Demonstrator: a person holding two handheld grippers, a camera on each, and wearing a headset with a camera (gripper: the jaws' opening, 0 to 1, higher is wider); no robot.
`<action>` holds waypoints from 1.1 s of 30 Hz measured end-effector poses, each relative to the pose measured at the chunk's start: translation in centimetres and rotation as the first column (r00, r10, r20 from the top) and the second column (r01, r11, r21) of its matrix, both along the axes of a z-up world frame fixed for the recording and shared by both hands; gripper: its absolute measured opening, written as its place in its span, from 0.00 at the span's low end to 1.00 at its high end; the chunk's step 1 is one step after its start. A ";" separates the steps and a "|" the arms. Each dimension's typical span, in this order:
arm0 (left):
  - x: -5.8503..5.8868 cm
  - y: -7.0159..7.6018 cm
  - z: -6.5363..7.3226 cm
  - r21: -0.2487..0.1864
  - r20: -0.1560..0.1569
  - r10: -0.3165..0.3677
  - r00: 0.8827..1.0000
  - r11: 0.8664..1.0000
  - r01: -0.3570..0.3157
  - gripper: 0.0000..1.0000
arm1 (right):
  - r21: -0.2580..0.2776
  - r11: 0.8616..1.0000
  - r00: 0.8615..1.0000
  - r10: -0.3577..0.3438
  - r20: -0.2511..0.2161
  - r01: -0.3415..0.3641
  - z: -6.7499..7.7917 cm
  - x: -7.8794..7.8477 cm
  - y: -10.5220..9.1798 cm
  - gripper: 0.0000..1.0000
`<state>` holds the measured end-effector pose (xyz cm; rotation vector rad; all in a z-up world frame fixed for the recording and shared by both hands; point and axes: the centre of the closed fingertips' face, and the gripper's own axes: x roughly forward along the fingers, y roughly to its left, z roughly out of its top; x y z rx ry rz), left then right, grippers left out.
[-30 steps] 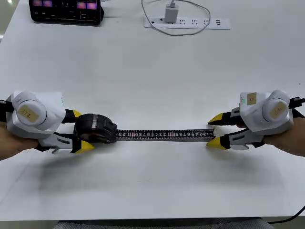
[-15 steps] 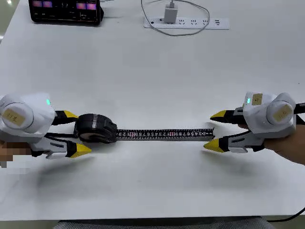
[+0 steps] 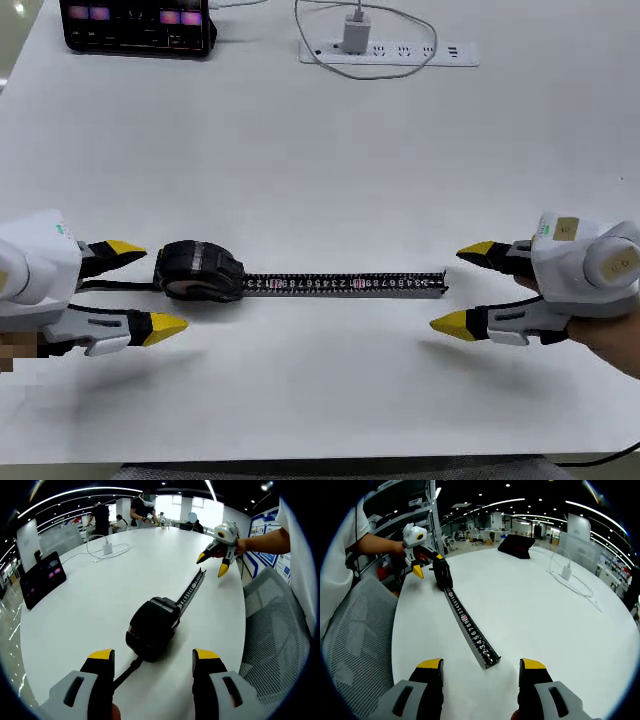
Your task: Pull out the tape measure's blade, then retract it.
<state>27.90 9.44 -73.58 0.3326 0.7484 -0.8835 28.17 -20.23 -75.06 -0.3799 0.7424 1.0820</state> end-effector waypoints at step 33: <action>-3.2 0.0 1.7 -0.069 0.058 0.153 0.987 0.986 -0.149 0.76 | 0.023 0.994 0.993 -0.107 0.047 0.106 2.5 -2.1 -0.7 0.76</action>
